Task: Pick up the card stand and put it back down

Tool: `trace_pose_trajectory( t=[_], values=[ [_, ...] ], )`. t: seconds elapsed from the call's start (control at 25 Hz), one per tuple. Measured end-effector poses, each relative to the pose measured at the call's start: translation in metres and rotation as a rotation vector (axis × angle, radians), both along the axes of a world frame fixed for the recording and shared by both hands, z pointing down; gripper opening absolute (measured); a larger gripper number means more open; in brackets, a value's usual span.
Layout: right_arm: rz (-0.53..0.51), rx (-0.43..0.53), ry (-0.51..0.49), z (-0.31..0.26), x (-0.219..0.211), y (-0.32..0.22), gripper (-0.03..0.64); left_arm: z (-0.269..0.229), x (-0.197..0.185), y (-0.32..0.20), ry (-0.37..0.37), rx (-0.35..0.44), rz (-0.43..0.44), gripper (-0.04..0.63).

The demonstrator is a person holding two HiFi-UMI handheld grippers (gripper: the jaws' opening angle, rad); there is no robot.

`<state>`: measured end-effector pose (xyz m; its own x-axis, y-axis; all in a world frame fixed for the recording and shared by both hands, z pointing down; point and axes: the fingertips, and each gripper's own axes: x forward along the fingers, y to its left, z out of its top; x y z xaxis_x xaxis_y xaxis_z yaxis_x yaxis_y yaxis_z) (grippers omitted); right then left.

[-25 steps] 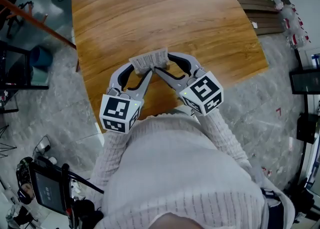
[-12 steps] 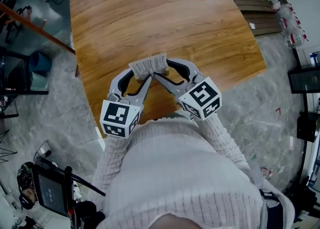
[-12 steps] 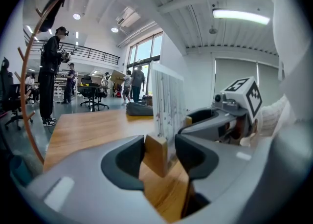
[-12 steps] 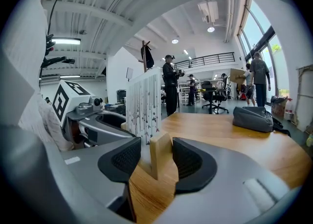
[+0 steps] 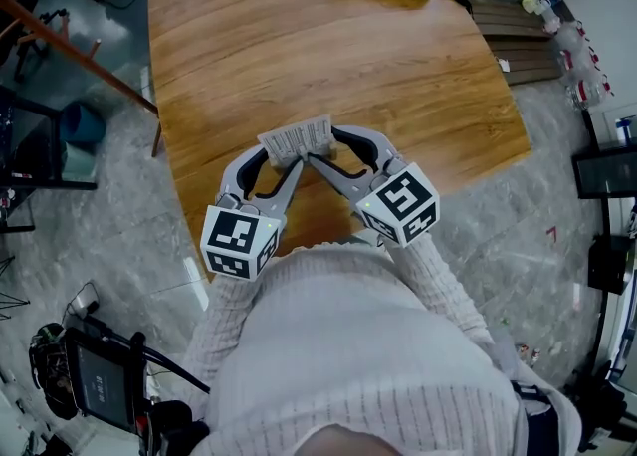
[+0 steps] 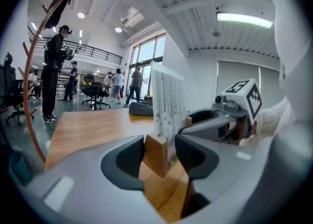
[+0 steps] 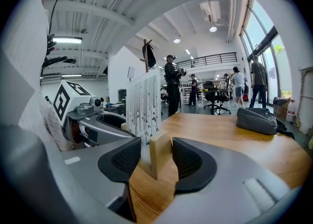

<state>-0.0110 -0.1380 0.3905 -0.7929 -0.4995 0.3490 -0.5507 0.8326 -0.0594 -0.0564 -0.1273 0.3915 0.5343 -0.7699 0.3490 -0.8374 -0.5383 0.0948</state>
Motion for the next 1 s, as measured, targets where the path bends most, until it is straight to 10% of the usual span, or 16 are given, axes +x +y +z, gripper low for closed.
trace_pose_trajectory(
  t=[1.0],
  values=[
    [-0.077, -0.113, 0.073, 0.054, -0.020, -0.009, 0.202, 0.052, -0.017, -0.008, -0.070, -0.091, -0.007, 0.201]
  ],
)
